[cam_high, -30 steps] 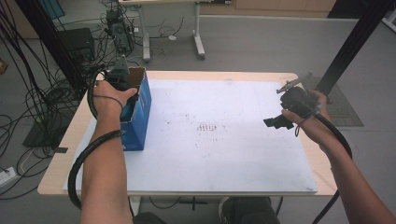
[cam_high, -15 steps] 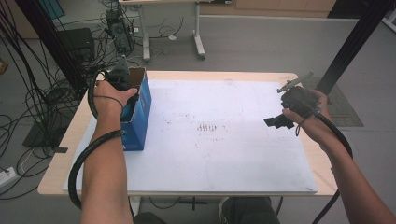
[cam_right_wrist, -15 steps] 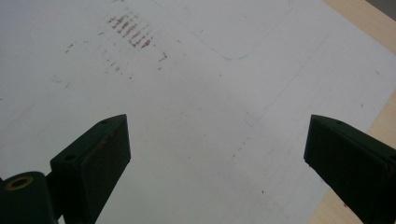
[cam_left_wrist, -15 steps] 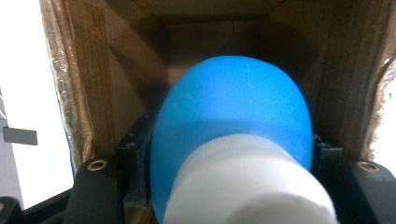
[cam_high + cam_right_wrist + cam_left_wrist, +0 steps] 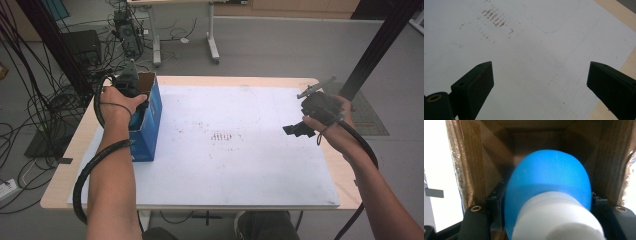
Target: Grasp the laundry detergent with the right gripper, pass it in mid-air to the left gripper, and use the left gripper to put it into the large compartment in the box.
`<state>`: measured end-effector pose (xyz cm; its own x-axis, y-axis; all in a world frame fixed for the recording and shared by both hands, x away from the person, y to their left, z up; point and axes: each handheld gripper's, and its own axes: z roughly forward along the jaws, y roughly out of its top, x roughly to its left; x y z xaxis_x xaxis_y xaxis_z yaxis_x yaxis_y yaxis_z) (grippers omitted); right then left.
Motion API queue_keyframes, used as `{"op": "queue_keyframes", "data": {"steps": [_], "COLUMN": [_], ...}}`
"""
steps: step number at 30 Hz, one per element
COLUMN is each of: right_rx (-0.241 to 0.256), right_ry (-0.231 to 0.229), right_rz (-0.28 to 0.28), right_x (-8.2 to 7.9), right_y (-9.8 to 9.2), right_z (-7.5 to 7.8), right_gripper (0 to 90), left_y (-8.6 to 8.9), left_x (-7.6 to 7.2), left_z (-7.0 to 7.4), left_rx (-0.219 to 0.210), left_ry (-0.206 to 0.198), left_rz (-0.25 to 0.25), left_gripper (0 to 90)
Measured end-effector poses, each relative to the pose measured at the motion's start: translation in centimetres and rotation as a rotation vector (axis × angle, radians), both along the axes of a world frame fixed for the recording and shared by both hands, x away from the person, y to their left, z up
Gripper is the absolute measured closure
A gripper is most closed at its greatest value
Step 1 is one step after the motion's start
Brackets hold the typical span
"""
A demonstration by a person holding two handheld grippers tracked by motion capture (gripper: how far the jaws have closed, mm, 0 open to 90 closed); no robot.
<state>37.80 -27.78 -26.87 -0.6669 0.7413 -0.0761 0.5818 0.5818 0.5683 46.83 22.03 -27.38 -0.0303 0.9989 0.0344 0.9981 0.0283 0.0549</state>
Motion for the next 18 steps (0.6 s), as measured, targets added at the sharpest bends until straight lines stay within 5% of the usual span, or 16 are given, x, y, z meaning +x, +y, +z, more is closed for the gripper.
{"op": "queue_keyframes", "data": {"steps": [18], "right_rx": [-0.001], "right_ry": [-0.008], "right_rz": [0.007], "right_x": [-0.03], "right_y": [0.13], "right_z": [0.33], "right_gripper": [7.2], "left_y": [0.24], "left_x": [-0.11], "left_z": [0.26], "left_rx": [0.006], "left_ry": [-0.005], "left_rz": [0.005], "left_gripper": [31.1]}}
